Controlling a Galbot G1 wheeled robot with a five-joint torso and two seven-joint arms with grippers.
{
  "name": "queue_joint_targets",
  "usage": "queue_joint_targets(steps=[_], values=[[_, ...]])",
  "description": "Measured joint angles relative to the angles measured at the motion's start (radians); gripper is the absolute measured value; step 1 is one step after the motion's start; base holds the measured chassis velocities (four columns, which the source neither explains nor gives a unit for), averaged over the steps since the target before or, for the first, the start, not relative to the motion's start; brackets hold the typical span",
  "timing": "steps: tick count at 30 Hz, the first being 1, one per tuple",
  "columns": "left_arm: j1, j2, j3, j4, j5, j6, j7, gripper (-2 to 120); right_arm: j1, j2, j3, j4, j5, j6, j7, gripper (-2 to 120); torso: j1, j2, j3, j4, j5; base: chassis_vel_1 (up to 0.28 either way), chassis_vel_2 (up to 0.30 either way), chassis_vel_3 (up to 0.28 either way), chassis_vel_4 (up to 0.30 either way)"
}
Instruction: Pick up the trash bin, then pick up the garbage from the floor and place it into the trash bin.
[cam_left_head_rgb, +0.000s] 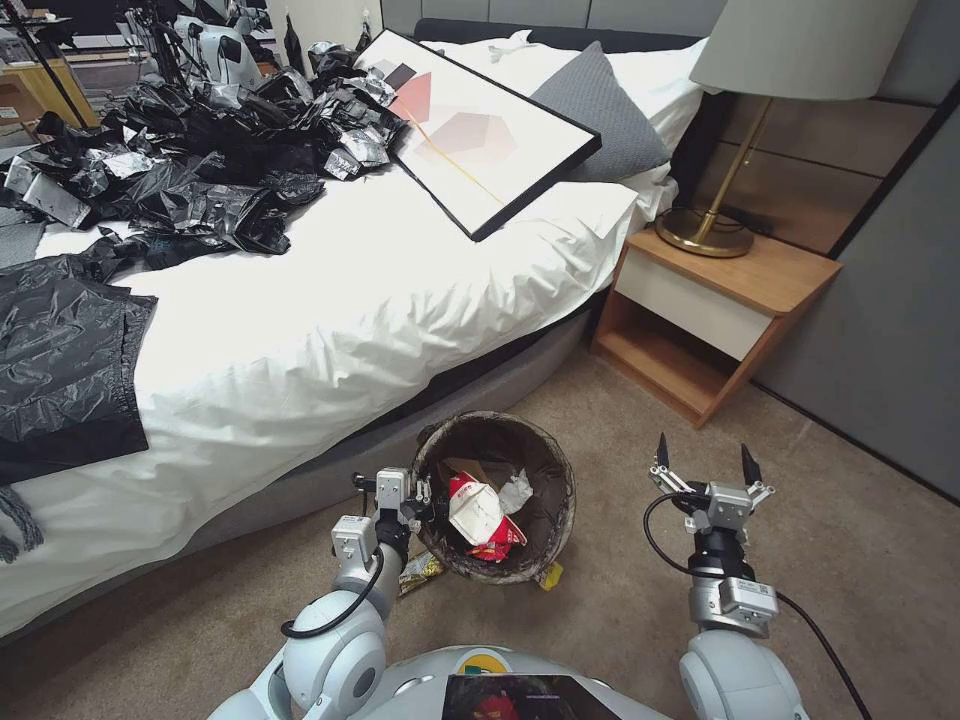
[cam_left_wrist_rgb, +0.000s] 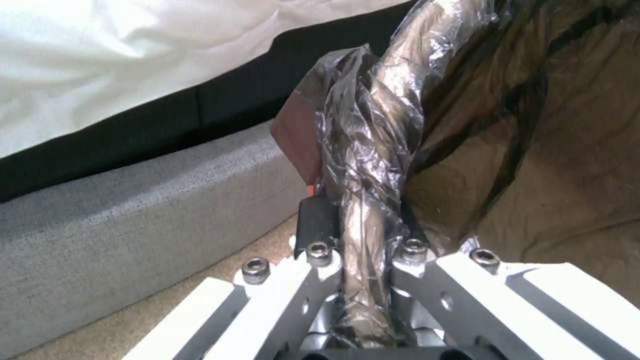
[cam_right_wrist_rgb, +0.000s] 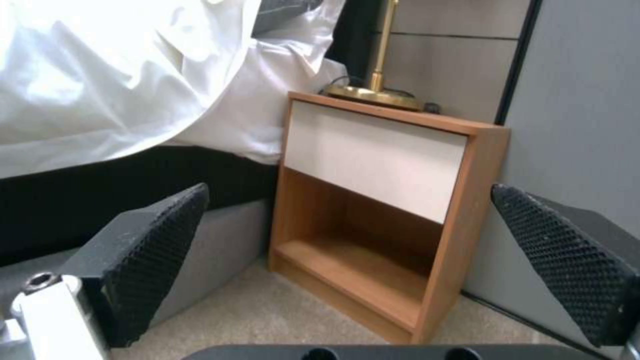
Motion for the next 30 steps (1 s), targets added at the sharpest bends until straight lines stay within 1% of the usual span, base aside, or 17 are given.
queue_joint_targets(steps=[7,20,30], values=[[0.011,-0.002,-0.002,-0.003,0.017,-0.008,0.0,2,0.002,-0.002,-0.001,0.001,0.001,-0.001,0.0,100,0.0,0.0,0.0,0.0001,0.0,0.0,0.0,0.0,0.0],[0.03,-0.006,-0.003,-0.014,0.014,-0.012,-0.008,2,0.003,-0.011,-0.002,0.001,0.008,-0.003,0.005,100,0.0,0.0,0.0,0.0,0.0001,0.0,0.0,0.0,0.0],[0.035,-0.009,-0.007,-0.017,0.016,-0.014,-0.008,2,0.005,-0.012,-0.004,0.001,0.009,-0.004,0.006,100,0.0,0.0,0.0,0.0002,0.0,0.062,0.066,0.062,0.066]])
